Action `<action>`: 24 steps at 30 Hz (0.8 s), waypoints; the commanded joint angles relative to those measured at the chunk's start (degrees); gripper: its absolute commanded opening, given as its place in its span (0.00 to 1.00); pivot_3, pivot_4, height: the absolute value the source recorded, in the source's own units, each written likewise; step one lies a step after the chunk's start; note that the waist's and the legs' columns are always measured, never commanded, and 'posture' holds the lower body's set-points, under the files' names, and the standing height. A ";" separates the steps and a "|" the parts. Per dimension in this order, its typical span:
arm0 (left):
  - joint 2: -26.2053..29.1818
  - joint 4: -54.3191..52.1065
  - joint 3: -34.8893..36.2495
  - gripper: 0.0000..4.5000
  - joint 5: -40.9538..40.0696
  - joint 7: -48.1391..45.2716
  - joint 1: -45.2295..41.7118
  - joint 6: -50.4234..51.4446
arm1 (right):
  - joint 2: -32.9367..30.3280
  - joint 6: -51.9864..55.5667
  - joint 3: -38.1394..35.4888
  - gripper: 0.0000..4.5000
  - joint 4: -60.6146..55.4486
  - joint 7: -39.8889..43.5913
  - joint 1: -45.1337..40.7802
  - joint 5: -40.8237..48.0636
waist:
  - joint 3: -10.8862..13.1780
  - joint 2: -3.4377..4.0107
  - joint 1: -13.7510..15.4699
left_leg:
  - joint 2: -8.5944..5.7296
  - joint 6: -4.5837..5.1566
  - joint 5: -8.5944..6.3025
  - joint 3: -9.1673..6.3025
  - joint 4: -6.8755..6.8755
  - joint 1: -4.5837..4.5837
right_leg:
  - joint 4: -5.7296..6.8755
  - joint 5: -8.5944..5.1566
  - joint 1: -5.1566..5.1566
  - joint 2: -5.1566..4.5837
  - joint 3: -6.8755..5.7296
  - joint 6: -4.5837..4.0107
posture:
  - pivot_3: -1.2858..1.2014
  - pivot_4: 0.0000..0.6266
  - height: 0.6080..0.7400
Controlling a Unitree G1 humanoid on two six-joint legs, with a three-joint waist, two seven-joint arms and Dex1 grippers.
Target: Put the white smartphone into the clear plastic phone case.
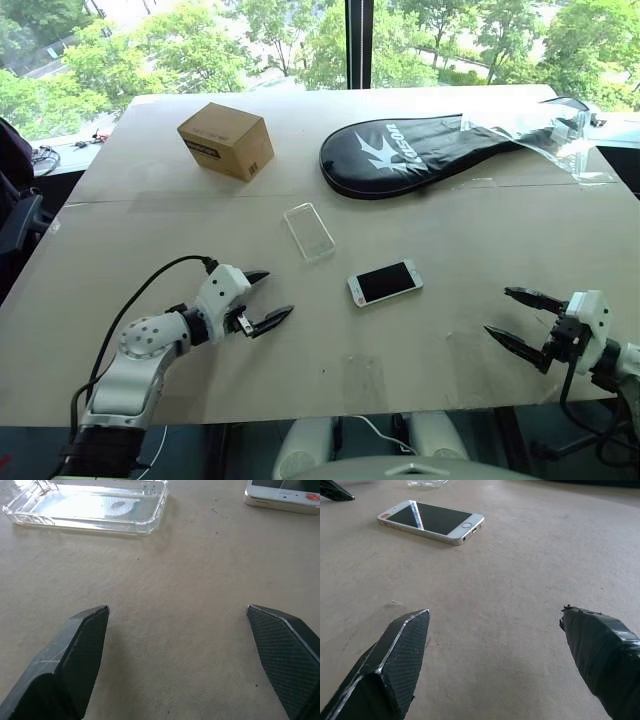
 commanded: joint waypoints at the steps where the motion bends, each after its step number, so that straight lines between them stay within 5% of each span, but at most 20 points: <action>1: 0.64 -2.11 1.31 1.00 0.19 0.53 0.90 -0.11 | -0.64 -0.90 -0.78 1.00 -1.22 0.89 -0.64 0.50 | 0.00 0.00 0.00 | 0.00 0.00 0.00 0.00 0.00 0.00 | 0.00 0.00 0.00 0.00 0.00 0.00 | 0.52 0.24 1.00; 16: 0.46 -5.31 1.07 1.00 -0.65 1.73 -2.08 2.18 | -0.55 -0.65 0.08 1.00 0.66 4.46 -4.47 1.23 | 0.01 0.00 0.42 | -0.01 -0.01 0.01 -0.02 0.01 -0.03 | -0.01 0.00 -0.01 -0.01 -0.03 0.00 | 0.52 0.24 1.00; 24: 2.67 8.71 -1.71 1.00 1.58 -6.52 -14.31 -4.00 | 0.43 4.62 3.23 1.00 -8.84 2.60 -5.48 3.75 | 0.01 0.00 0.43 | -0.01 -0.02 0.01 -0.04 0.02 -0.03 | 0.00 0.00 -0.01 0.02 -0.08 0.00 | 0.52 0.24 1.00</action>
